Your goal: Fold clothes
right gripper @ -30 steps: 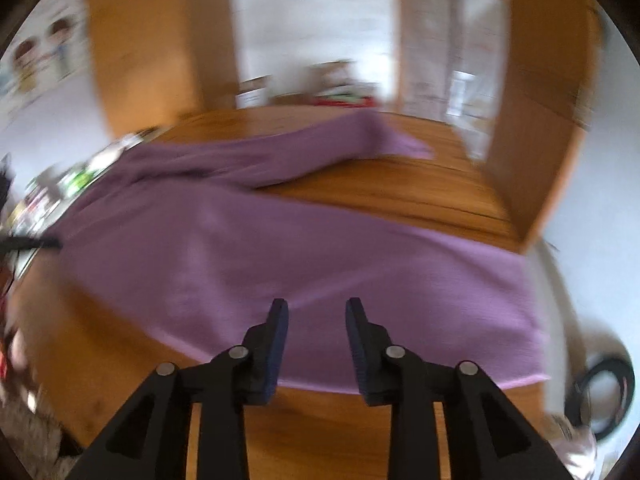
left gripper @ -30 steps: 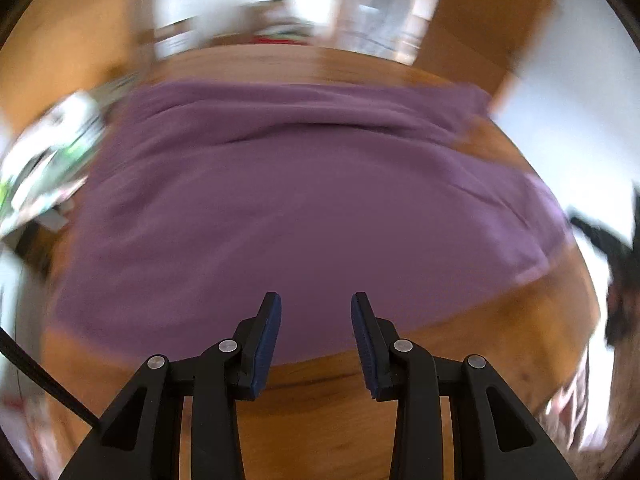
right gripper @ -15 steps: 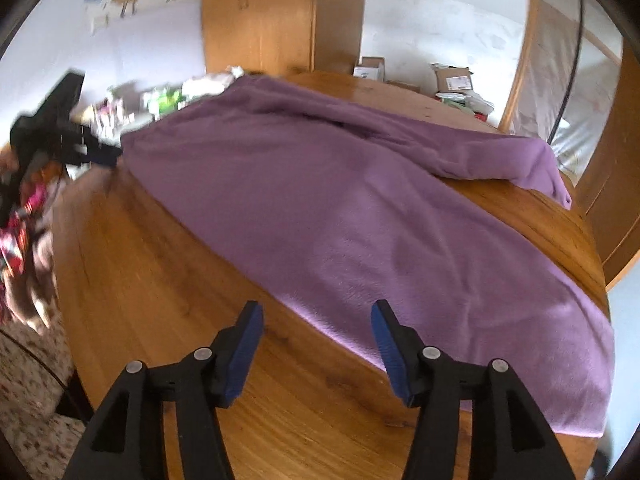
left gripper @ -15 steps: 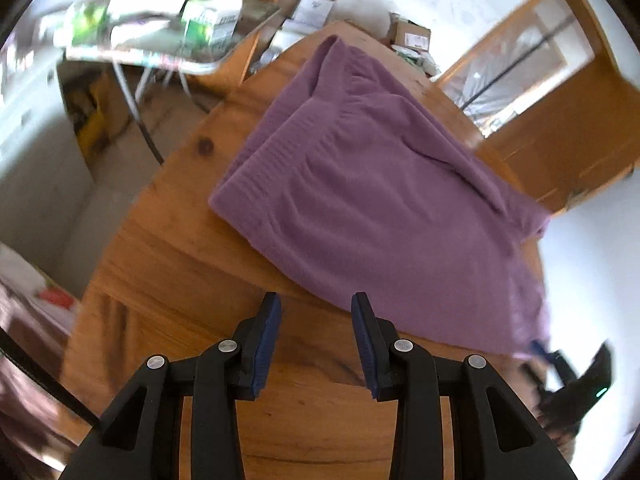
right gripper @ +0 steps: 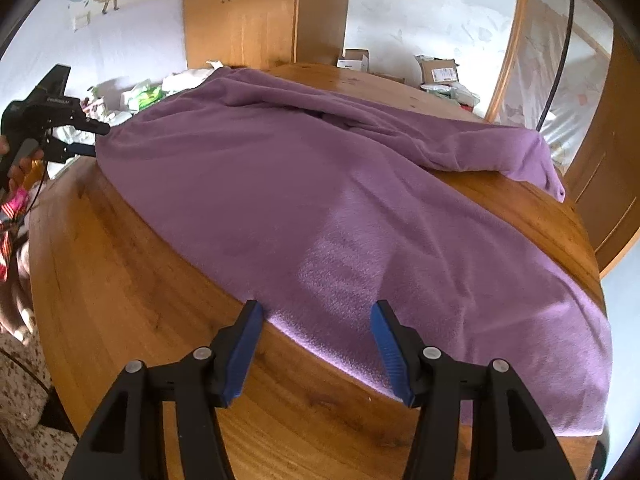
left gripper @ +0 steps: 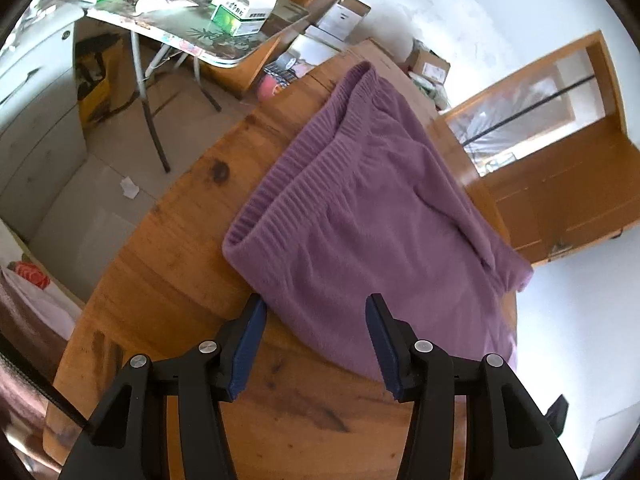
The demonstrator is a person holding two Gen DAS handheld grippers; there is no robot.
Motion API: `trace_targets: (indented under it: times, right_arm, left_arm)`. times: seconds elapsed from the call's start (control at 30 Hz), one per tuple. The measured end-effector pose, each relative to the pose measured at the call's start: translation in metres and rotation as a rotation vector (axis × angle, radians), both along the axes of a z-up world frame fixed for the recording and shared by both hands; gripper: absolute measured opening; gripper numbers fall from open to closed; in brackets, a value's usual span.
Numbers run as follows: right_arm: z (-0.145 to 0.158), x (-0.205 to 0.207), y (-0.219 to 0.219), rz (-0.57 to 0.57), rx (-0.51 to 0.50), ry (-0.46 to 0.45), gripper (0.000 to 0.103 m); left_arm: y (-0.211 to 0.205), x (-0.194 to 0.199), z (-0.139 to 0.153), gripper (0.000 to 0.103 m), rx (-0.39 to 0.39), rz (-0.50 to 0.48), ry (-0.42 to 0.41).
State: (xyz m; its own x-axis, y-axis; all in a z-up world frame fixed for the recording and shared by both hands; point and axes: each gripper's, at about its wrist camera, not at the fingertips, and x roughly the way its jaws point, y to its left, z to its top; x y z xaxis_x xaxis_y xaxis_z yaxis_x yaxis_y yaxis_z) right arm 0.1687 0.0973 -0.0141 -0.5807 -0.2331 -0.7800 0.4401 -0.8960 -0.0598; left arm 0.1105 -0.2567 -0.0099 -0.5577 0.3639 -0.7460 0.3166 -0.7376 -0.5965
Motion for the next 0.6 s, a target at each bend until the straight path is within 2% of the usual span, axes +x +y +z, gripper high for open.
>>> trace_targets:
  times: [0.03,0.1,0.17,0.2,0.27,0.33,0.37,0.4,0.6]
  right_arm:
    - [0.000,-0.002,0.000,-0.001,-0.003,0.000,0.051]
    - [0.000,-0.005,-0.002,0.001,-0.003,0.003,0.035]
    - [0.000,-0.005,-0.005,0.014,0.001,0.007,0.025]
    - [0.000,-0.005,-0.007,0.023,0.002,0.009,0.014]
    - [0.000,-0.005,-0.009,0.026,0.012,0.019,0.008]
    - [0.000,-0.005,-0.009,0.027,0.010,0.019,0.006]
    - [0.000,-0.005,-0.009,0.029,0.009,0.017,0.005]
    - [0.000,-0.005,-0.008,0.031,0.008,0.016,0.005]
    - [0.002,0.003,-0.011,0.048,0.003,0.006,0.004]
  left_arm:
    - [-0.001,-0.002,0.000,0.053,0.005,0.007,0.001]
    - [-0.002,-0.004,-0.001,0.053,0.017,0.025,0.002]
    - [-0.003,-0.006,-0.003,0.051,0.037,0.046,0.007]
    - [-0.004,-0.006,-0.004,0.051,0.050,0.063,0.012]
    - [-0.005,-0.006,-0.006,0.048,0.064,0.089,0.018]
    - [-0.003,-0.008,-0.007,0.028,0.045,0.085,0.013]
    - [-0.003,-0.009,-0.008,0.014,0.046,0.085,0.014]
    - [-0.004,-0.008,-0.009,0.007,0.053,0.087,0.016]
    - [-0.011,0.003,-0.003,0.004,0.053,0.120,0.067]
